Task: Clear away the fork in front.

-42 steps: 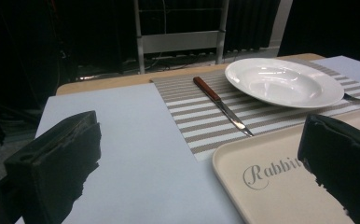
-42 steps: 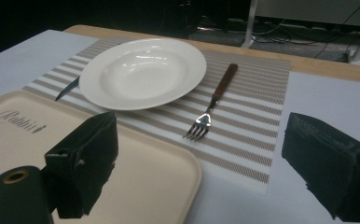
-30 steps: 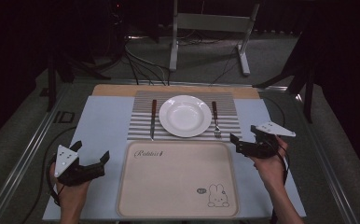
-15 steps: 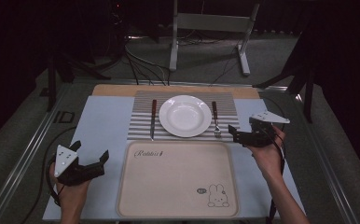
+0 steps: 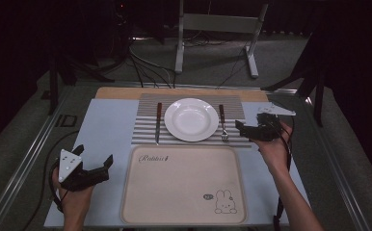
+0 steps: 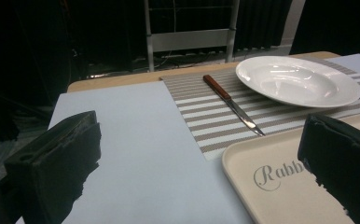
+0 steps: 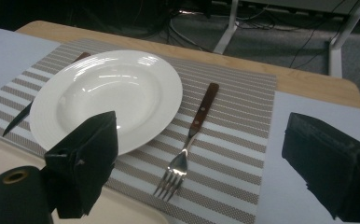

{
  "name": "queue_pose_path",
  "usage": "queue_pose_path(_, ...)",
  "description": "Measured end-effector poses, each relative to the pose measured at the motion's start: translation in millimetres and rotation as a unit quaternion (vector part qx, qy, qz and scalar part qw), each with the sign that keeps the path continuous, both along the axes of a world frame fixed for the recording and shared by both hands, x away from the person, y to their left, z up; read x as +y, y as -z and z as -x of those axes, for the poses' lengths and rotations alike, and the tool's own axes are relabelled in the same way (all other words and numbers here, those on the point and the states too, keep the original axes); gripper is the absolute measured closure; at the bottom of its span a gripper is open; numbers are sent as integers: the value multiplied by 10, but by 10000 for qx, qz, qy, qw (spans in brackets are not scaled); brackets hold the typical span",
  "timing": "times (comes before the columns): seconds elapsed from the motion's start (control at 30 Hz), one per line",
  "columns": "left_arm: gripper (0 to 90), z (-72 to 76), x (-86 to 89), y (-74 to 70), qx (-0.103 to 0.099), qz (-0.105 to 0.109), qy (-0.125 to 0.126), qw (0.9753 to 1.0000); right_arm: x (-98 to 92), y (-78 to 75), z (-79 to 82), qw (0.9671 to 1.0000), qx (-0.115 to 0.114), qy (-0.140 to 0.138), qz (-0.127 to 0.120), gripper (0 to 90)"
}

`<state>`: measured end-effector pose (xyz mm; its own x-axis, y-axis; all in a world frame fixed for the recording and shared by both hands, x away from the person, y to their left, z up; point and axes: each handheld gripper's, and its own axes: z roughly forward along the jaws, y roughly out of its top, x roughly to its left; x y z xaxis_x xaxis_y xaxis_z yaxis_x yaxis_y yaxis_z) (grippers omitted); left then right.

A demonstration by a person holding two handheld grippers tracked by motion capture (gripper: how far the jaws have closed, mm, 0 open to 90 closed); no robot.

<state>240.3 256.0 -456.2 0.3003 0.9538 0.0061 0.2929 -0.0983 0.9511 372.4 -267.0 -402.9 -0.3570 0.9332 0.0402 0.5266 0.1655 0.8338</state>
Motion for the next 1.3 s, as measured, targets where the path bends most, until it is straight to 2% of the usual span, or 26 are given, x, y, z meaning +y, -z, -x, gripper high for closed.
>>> queue_pose_path(0.5,0,1,24,3,-4,-14,-66,10000,103,-36,-273,9998,106,118,105,109)
queue_pose_path(0.8,0,-6,30,8,16,-22,-125,9999,165,0,-533,9992,341,163,156,109)
queue_pose_path(1.13,0,-6,40,9,21,-16,-161,9999,252,-33,-711,9990,329,169,240,109)
queue_pose_path(1.3,0,-1,34,4,22,-38,-165,9999,286,39,-804,9985,421,209,273,109)
